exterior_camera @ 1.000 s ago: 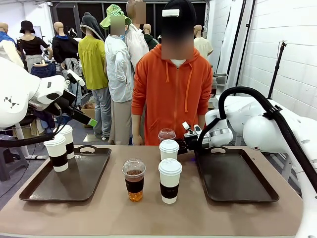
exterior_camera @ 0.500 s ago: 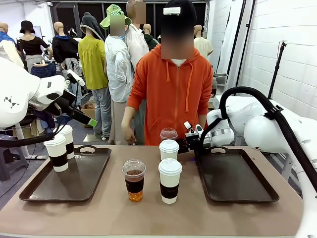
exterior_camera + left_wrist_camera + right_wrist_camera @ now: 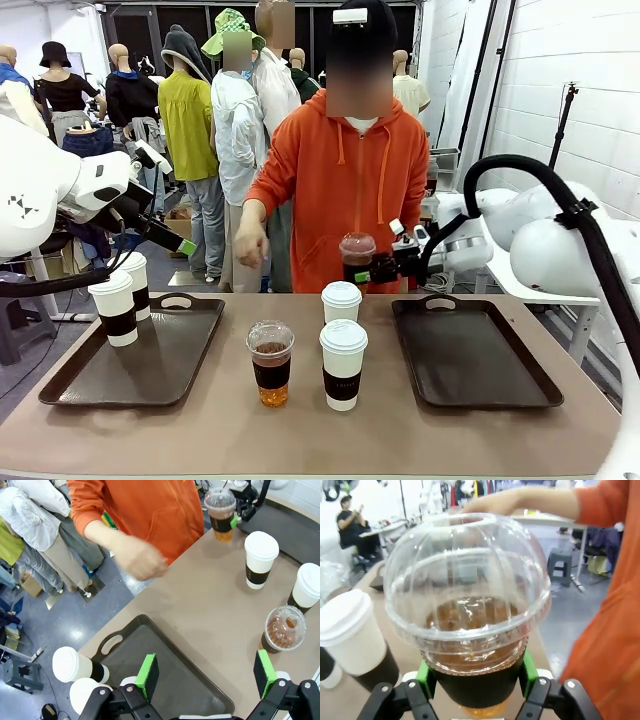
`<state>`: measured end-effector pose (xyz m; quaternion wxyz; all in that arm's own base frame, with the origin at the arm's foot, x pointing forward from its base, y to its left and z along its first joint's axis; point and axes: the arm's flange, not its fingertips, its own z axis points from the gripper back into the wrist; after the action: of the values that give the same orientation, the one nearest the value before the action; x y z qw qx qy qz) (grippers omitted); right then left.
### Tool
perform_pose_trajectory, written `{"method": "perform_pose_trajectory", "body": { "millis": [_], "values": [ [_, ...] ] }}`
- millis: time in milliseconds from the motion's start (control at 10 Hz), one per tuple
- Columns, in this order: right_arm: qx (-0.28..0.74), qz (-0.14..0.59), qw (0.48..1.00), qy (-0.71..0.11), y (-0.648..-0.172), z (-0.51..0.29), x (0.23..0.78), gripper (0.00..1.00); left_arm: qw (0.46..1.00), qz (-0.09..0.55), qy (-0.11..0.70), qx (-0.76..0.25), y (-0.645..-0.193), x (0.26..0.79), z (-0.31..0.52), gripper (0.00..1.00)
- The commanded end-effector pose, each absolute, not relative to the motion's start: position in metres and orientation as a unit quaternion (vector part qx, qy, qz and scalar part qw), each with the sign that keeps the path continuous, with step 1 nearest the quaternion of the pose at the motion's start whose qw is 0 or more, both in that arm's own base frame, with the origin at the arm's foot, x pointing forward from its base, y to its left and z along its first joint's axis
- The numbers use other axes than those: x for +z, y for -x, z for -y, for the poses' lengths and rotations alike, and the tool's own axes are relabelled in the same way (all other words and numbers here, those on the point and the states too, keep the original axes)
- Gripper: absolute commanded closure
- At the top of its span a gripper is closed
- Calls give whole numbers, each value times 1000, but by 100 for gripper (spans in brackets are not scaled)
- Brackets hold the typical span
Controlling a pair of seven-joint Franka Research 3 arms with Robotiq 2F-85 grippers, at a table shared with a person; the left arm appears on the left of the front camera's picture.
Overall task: Distribute the coffee onto the tray.
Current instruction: Pick up one iced Americano and place it on the right Handle tray.
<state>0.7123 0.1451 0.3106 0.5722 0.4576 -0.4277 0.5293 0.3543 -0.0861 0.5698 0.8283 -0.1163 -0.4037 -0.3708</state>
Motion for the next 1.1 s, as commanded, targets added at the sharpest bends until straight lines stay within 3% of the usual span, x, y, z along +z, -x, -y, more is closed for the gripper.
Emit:
{"method": "perform_pose_trajectory", "body": {
  "millis": [0, 500, 1000],
  "values": [
    [520, 425, 579, -463, -698, -119, 338, 23, 827, 403, 121, -372, -355, 569, 86, 0],
    [537, 409, 592, -440, -657, -41, 363, 23, 827, 403, 121, -372, -355, 569, 86, 0],
    [548, 406, 579, -447, -623, -1, 322, 23, 827, 403, 121, -372, -355, 569, 86, 0]
  ]
}}
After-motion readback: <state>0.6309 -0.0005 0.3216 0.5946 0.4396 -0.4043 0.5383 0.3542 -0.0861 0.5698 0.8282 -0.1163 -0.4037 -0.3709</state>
